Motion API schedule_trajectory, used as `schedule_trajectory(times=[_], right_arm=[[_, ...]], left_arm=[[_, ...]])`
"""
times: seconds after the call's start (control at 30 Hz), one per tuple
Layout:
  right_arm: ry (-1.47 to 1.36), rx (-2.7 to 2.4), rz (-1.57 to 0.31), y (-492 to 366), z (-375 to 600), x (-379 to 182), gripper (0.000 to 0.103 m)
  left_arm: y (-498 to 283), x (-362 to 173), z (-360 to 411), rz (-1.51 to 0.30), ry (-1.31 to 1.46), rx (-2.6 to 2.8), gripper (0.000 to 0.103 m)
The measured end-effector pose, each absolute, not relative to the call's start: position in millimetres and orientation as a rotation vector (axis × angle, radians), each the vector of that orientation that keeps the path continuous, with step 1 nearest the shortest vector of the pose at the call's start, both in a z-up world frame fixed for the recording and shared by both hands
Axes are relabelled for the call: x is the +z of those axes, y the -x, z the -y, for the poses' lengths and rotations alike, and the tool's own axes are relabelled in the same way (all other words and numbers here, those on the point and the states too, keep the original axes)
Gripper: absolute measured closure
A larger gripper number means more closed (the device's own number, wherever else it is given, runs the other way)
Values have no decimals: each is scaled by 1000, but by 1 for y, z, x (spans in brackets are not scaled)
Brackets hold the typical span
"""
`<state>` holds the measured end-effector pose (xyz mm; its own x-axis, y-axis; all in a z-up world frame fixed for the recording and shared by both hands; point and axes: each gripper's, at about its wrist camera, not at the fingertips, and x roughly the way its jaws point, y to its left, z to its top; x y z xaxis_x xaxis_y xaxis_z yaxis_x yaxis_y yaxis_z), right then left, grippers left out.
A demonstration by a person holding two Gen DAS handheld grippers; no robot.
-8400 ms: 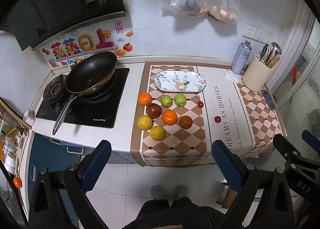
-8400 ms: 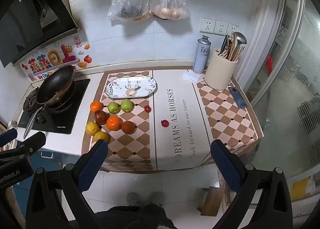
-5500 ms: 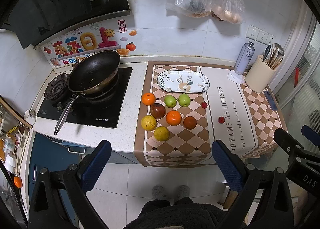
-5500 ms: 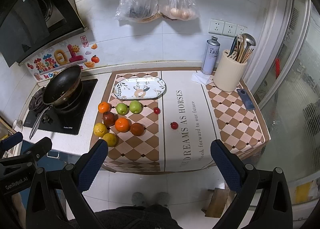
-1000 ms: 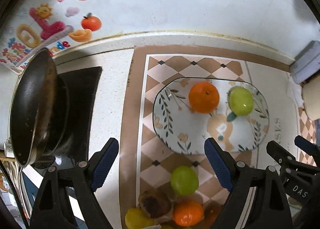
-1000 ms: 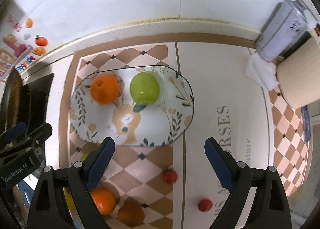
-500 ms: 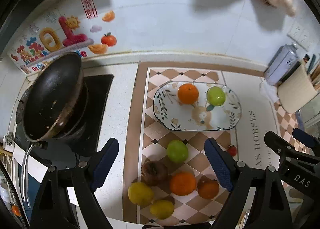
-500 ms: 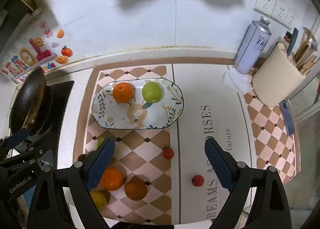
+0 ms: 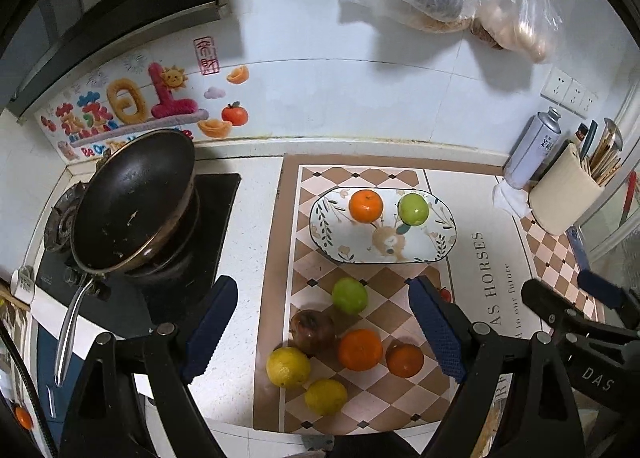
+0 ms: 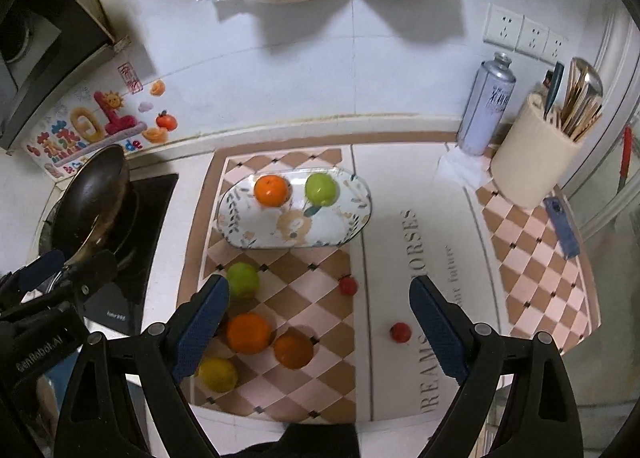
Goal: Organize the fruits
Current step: 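Lift both tools away from the plate, then grasp the large orange with the right tool while the left tool grasps a yellow pear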
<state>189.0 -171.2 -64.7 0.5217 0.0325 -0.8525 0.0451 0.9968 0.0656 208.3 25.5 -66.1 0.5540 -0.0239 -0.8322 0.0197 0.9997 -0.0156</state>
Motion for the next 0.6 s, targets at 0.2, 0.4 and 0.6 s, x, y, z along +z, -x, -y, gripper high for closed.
schedule_trajectory(times=[0.2,0.4,0.6], right_arm=[[-148,64,-1189,-195,164,-132,9],[-242,224,-1363,-208,142,-216,10],[-110,313,-1466,-237,100,-265,15]], left_arm=[[-206,-104,-53,-1078,22,24,15],[-202,-196,-83,-1318,17,92,13],[-209,-264,-107,-1502,190,123,13]])
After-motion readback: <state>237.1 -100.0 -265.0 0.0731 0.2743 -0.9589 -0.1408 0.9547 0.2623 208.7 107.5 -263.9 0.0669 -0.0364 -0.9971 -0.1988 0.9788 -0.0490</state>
